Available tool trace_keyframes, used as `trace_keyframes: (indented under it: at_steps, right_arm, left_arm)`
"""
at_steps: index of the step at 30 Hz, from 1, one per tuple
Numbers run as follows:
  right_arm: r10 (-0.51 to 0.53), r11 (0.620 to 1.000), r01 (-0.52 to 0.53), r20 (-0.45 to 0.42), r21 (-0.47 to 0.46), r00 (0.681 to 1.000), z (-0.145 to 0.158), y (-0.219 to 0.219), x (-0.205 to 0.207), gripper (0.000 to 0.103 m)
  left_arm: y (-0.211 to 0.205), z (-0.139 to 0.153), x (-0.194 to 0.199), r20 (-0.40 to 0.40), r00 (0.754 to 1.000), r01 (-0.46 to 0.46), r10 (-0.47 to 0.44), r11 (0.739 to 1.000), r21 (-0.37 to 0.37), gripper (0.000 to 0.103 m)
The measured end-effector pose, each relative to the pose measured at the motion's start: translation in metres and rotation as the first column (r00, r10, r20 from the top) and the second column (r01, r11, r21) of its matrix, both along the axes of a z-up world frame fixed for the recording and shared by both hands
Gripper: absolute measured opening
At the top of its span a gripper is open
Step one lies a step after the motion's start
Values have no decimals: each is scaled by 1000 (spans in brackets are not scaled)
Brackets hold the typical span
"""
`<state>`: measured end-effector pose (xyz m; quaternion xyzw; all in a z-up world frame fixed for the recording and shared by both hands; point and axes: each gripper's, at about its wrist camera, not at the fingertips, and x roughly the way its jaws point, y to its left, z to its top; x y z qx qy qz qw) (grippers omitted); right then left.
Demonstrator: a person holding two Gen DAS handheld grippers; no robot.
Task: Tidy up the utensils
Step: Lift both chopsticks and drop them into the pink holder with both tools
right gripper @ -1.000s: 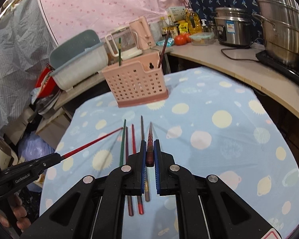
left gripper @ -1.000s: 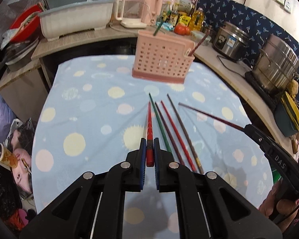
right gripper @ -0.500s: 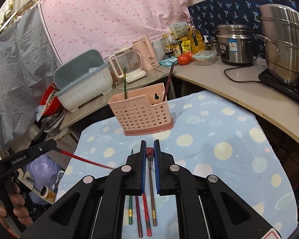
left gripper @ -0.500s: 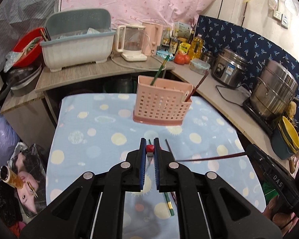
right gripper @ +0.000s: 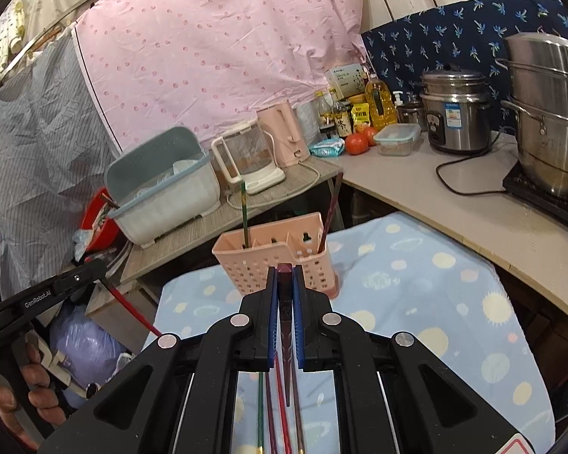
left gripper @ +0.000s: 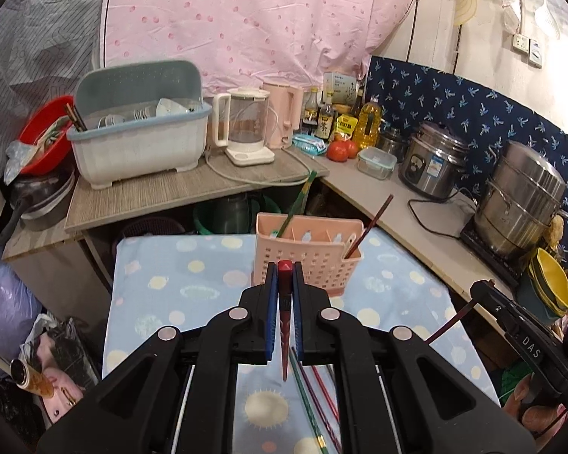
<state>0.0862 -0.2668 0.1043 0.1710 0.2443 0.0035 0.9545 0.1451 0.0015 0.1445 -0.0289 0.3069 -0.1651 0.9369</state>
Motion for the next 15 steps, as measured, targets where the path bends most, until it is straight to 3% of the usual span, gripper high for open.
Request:
trace_keyframes:
  at_steps: [15]
  right_arm:
    - [-75,996,83,172,-35,982,81,-23,82,7]
  left_arm:
    - [-26,89,67,191,982,-2,12,999,-54,7]
